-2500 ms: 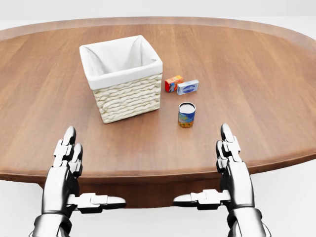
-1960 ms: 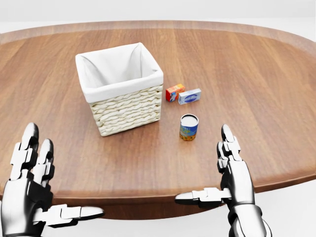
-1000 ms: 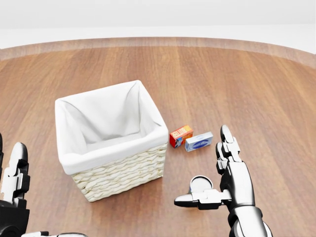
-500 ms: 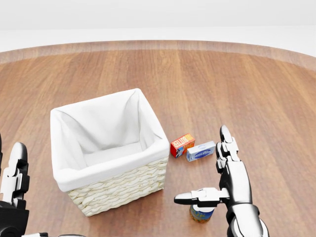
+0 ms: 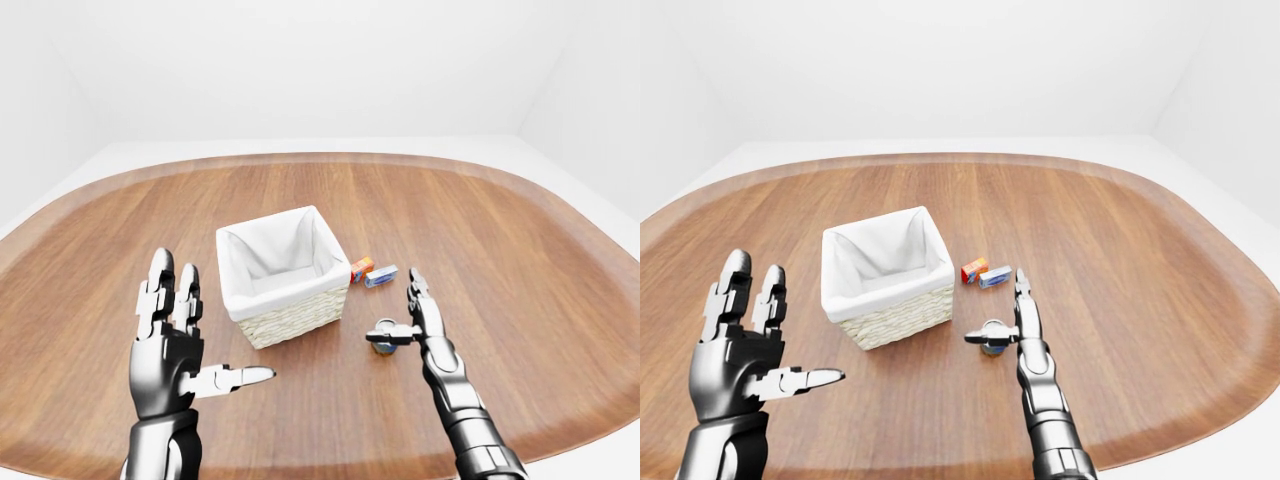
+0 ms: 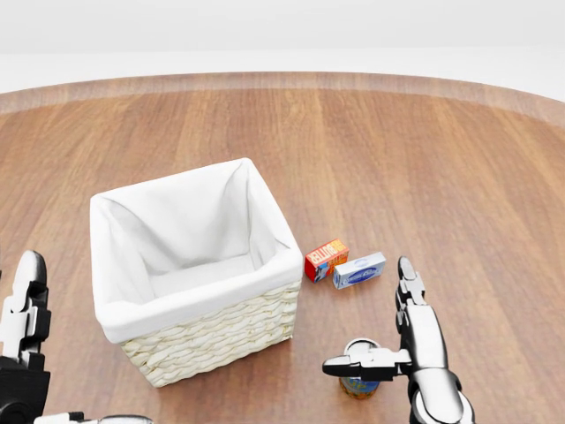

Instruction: Pick up the alphabet soup and put it in the basket.

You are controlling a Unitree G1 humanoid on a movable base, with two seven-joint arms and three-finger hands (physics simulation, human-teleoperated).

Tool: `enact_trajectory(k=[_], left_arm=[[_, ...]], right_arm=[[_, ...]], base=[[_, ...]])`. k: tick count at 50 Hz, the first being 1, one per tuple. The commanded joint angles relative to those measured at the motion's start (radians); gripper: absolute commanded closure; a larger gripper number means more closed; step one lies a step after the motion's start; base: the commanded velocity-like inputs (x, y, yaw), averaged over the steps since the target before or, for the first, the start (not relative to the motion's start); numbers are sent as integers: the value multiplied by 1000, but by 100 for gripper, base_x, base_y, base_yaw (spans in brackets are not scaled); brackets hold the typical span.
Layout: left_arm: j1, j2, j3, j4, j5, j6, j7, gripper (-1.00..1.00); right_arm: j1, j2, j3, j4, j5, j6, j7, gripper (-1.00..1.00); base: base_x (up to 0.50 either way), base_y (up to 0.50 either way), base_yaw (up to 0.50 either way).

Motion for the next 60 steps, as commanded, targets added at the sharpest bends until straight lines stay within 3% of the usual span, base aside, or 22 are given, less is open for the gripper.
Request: enact_trajectory(k=[1, 14, 60], left_arm=[[-12, 2, -2, 12, 3, 0, 3, -100], [-31, 9, -1, 29, 1, 0, 9, -100], [-31, 8, 2, 20, -8, 0, 4, -100]], right_arm=[[-70, -12, -6, 176, -17, 0, -25, -100], [-194, -26, -11, 425, -7, 0, -47, -100], [-290, -6, 7, 688, -60, 0, -105, -100]], base=[[0, 0, 0], [0, 0, 0], [0, 0, 0]])
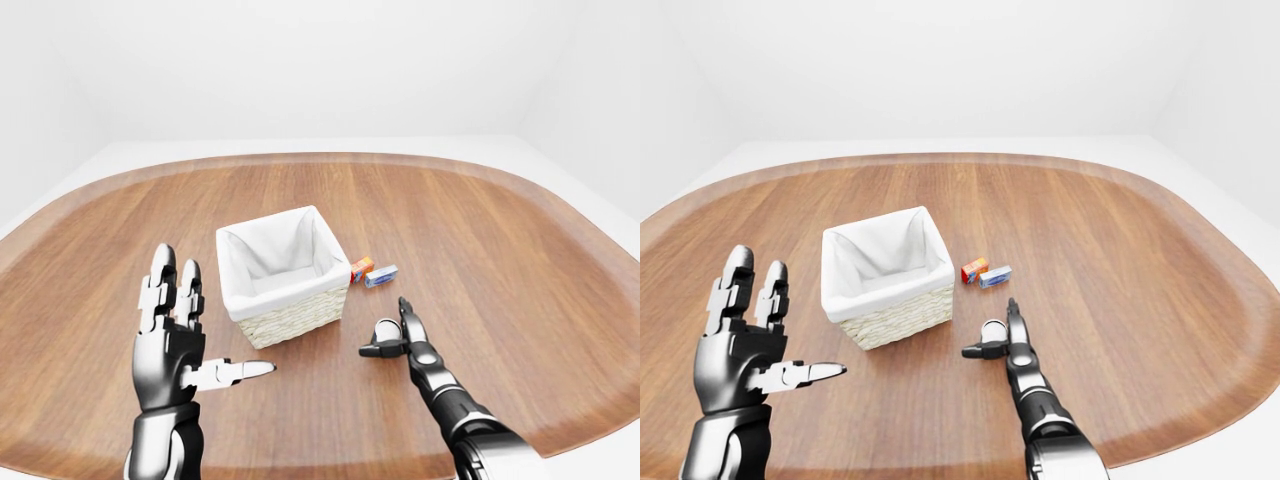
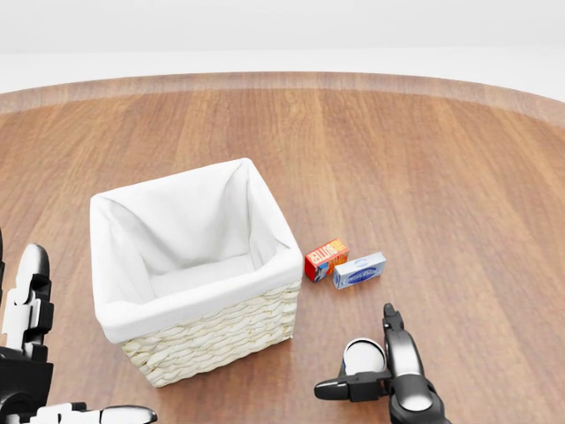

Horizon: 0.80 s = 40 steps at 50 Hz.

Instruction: Pick up the alphabet soup and put it in the basket.

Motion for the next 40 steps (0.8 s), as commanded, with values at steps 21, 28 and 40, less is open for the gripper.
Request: enact_trajectory(k=[21, 28, 40], left_arm=[[43, -9, -4, -49, -15, 0, -17, -100], [53, -12, 2, -59, -23, 0, -24, -100], [44, -13, 2, -45, -18, 0, -25, -100]], right_arm=[[-98, 38, -22, 192, -70, 0, -34, 100], [-92, 43, -24, 193, -84, 0, -37, 100], [-93, 41, -29, 194, -82, 0, -32, 100]], base=[[0, 0, 0], [0, 0, 0], [0, 0, 0]])
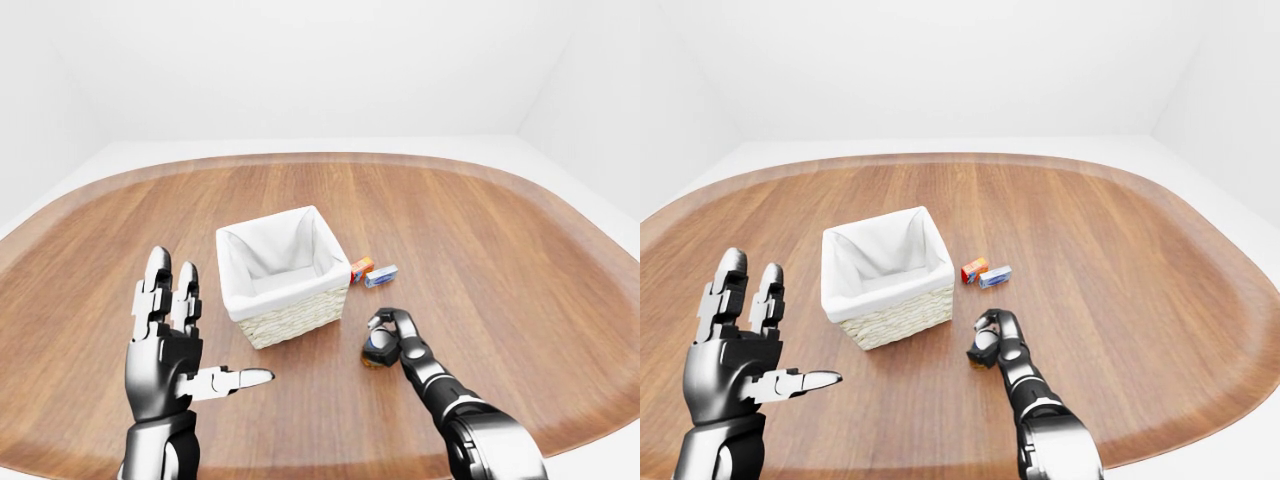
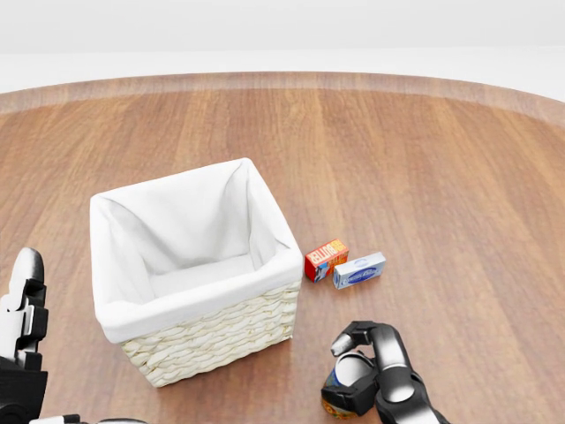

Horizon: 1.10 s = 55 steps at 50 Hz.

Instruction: Pick up the alphabet soup and put it in the basket.

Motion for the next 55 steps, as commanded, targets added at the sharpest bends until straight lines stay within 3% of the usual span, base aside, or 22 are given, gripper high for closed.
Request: enact_trajectory(k=[1, 33, 55], left_arm=[[-1, -2, 1, 4, 1, 0, -2, -100], [0, -1, -1, 3, -1, 0, -1, -100], [-3, 0, 5, 2, -6, 0, -3, -100]], right_arm=[[14, 16, 6, 36, 133, 0, 22, 100], [23, -3, 12, -12, 185, 0, 48, 100], [84, -30, 24, -212, 257, 0, 88, 100]], base=[[0, 0, 0], [0, 0, 0], [0, 0, 0]])
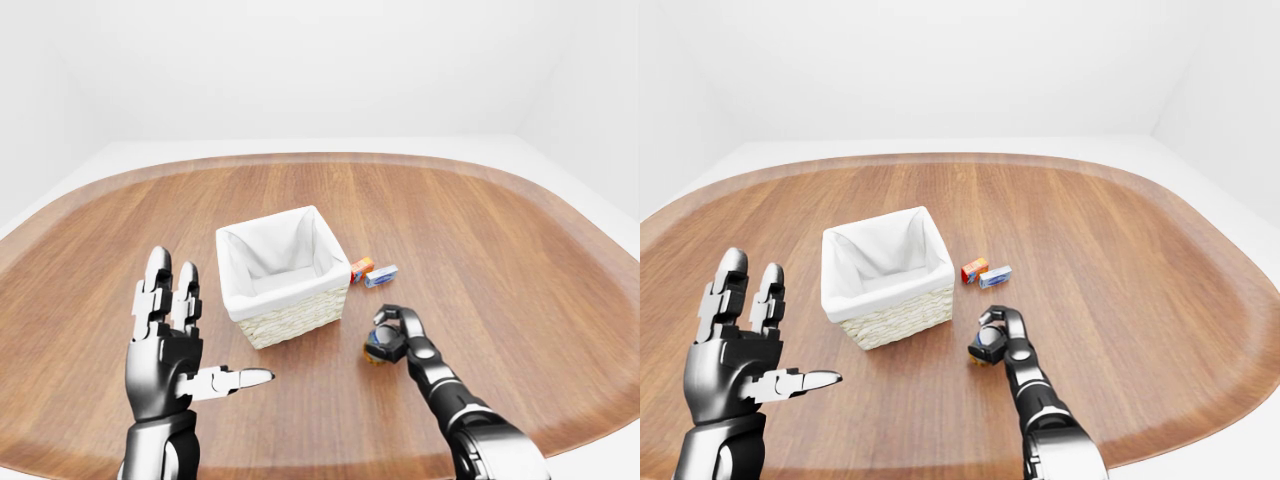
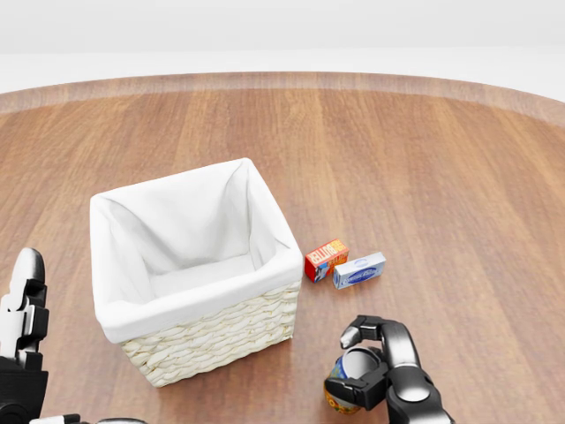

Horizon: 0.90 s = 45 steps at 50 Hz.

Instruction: Pick up the alphabet soup and put it in the basket.

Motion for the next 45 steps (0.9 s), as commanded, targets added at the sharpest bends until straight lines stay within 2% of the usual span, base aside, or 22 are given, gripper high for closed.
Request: enact_trajectory(k=[1, 27, 45], left_arm=[[-1, 0, 5, -2, -4, 0, -2, -100], [14, -7, 11, -22, -12, 0, -10, -100], [21, -11, 11, -27, -11, 0, -15, -100]], right_arm=[[28, -11, 6, -109, 56, 0, 18, 100], [206, -12, 7, -599, 69, 0, 42, 100], [270, -6, 3, -781, 60, 0, 52, 100]], base=[[0, 0, 0], [0, 0, 0], [0, 0, 0]])
